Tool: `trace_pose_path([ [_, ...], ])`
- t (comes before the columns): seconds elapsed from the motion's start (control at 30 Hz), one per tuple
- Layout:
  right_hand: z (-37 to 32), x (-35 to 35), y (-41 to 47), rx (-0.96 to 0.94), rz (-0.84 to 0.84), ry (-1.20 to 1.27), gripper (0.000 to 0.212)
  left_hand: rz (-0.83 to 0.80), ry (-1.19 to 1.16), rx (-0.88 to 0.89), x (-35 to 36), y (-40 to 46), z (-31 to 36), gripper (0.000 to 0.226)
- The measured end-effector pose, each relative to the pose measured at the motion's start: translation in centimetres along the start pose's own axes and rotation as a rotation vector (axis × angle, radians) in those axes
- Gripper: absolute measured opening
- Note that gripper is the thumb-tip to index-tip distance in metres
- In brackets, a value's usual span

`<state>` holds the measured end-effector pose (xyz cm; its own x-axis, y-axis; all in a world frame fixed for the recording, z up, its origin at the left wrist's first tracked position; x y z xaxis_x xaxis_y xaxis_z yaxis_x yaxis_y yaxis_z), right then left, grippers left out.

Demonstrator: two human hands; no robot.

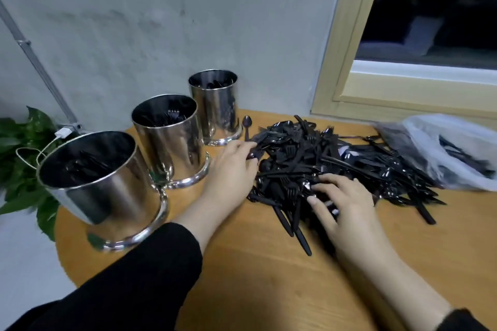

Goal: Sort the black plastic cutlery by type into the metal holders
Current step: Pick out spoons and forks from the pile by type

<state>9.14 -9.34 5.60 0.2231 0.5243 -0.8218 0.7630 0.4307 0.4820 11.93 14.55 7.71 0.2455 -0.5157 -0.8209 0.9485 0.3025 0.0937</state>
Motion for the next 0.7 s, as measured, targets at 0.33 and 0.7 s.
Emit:
trace_pose_path([
  [0.33, 1.3, 1.6, -8.0, 0.128, -0.119, 0.017, 0.058, -0.105, 0.216, -0.11, 6.0, -6.1, -3.0, 0.072],
  [0.7, 1.3, 1.7, -8.2, 0.112, -0.148, -0.008, 0.054, 0.108, -0.317, -0.108, 3.7, -9.3, -3.8, 0.028],
])
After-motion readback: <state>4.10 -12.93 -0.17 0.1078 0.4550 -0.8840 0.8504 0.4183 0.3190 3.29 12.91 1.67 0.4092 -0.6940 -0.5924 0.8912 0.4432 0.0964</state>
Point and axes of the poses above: each hand's wrist, its own y-axis towards the middle knuckle, its own x-axis out of the palm, z = x × y, the point moved 4 cm from there along y, towards the middle knuckle, and after that the axes turned 12 degrees about -x, right-handed, at the moved point
